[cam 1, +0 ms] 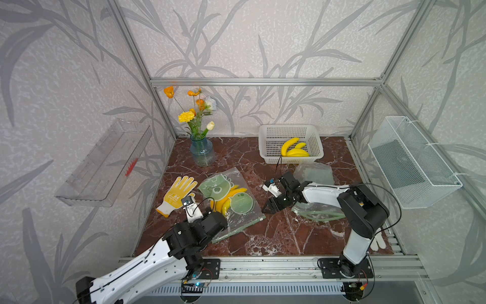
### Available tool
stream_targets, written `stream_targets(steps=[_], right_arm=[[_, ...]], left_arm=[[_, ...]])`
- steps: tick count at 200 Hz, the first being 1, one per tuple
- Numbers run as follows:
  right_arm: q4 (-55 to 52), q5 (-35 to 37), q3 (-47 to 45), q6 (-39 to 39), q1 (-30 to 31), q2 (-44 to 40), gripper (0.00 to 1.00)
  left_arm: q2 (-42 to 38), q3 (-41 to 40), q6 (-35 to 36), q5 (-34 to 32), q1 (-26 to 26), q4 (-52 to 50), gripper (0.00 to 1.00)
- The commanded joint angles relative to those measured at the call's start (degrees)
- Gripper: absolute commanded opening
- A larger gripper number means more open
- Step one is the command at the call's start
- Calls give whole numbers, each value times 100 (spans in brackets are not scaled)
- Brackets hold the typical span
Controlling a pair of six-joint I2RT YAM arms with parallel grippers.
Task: Open the zip-top bag and take out the banana
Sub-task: Pick up the zipper food storage bag at the center of the board.
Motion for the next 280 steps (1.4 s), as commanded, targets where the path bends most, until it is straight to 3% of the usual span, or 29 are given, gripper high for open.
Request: stream_targets(steps=[1,38,73,117,173,280], right_arm=[[-512,215,88,-38,54,183,67],[-692,221,184,31,171,286,67],[-789,181,357,135,366,529,67],[-763,110,341,249,449,637,65],[-306,-341,172,618,480,692,59],[356,-796,-61,1102,572,724,51]], left_arm=[[58,-193,-289,409,161,-210,69],[714,-572,-206,828,326,705,74],[682,-955,225,1102,552,1567,71],[733,-1336,573,1487,857,2180,71],[1369,-1603,903,1874,1165,3004,70],[2379,-1748,1214,2216,1247,4103,64]])
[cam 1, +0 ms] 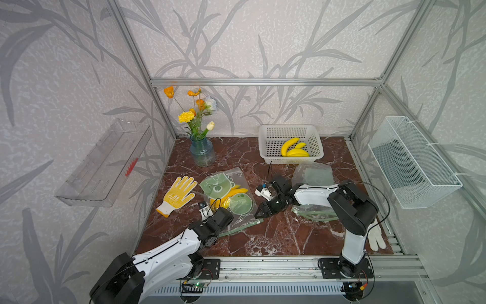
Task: Open the zip-top bag and take out the banana
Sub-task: Pick up the zipper food storage bag at the center of the board.
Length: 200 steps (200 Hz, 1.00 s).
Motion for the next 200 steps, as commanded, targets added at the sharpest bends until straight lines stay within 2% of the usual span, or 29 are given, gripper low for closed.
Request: stream_targets(steps=[1,70,108,154,200], right_arm=[[-30,-88,-218,256,97,261,51],[761,-429,-548,844,92,143,46],[1025,-488,-707,1068,72,28,36],[1072,-513,-853,1127,-69,-206,10],[901,-499,-850,1063,-179,-355,2]], left_arm=[[225,-117,90,339,29,283,64],[87,-132,374,311,41,410,61],[348,-21,645,456,36,695,61],[710,294,1027,624,35,810,61],[812,425,1347,742,30,997,62]])
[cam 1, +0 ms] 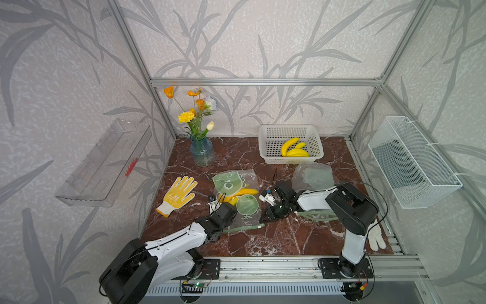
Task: Open the zip-top bag and take out the banana
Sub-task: Pick up the zipper food storage bag at the center of the board.
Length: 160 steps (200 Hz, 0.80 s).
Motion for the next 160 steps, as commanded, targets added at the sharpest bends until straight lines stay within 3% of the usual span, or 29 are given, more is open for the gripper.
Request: stream_targets(steps=[1,28,68,111,141,160], right_arm=[[-70,1,-54,-41,-86,-248,2],[-204,15,-173,-82,-270,-507,1],[-938,37,-133,-380,-611,-927,1],[-1496,-31,-206,-634,-1069,-1320,1],[-1592,-101,-236,-625,-1087,-1401,2],[-1455,-147,-305,-497,-1089,-1456,2]], left_arm=[[71,167,279,300,-3,40,62],[12,424,542,265,3,-304,70],[-524,759,1227,207,-250,-1004,73],[-1234,1101,2047,-693,-1594,-1324,78],[-519,1482,2887,-872,-2546,-923,79],[184,1796,3416,-1312,-3098,-700,78]])
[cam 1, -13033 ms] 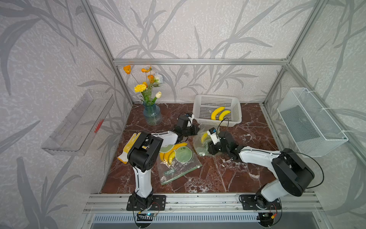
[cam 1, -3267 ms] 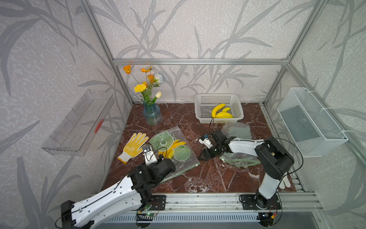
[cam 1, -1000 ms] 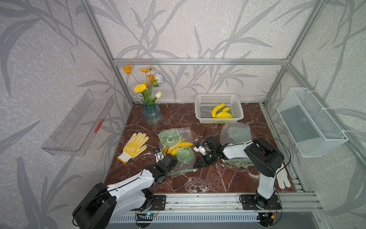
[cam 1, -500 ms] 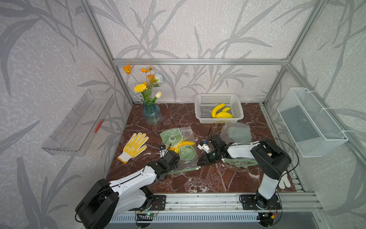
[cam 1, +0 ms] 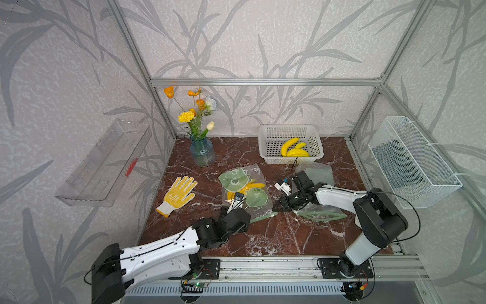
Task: Open the zip-top bag and take out the banana
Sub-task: Pick up the zipper food storage bag at the center of the board.
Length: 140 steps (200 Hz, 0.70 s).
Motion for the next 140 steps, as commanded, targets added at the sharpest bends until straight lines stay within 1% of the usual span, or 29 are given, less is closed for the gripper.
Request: stream_targets(steps=[1,16,38,56,74,106,140], right_arm=[[-119,-128,-118,9,16,-200,2],[-89,-128,-141,52,9,-245,2],[-110,-130,-152,59,5,-307,2],[-103,-132,-172,66,-29,-346,2],[-32,-188,-206,125,-84,-364,1],[-15,-201,-195,171,-119,-415,1],[-5,-213,-248,198,-135,-500,1]], left_arm=[[687,362,1002,-626,-552,257,79],[1090,482,1449,-782,-812,584,78],[1317,378,1987,-648,-946,1157,77],[1321,301,2287,-441,-1011,1320,75],[1453,352,2617,-398,-1160,1294,78],[2119,616,2835,-441,-1324,1241,81],[2703,765,2851,-768,-1396,1356,81]])
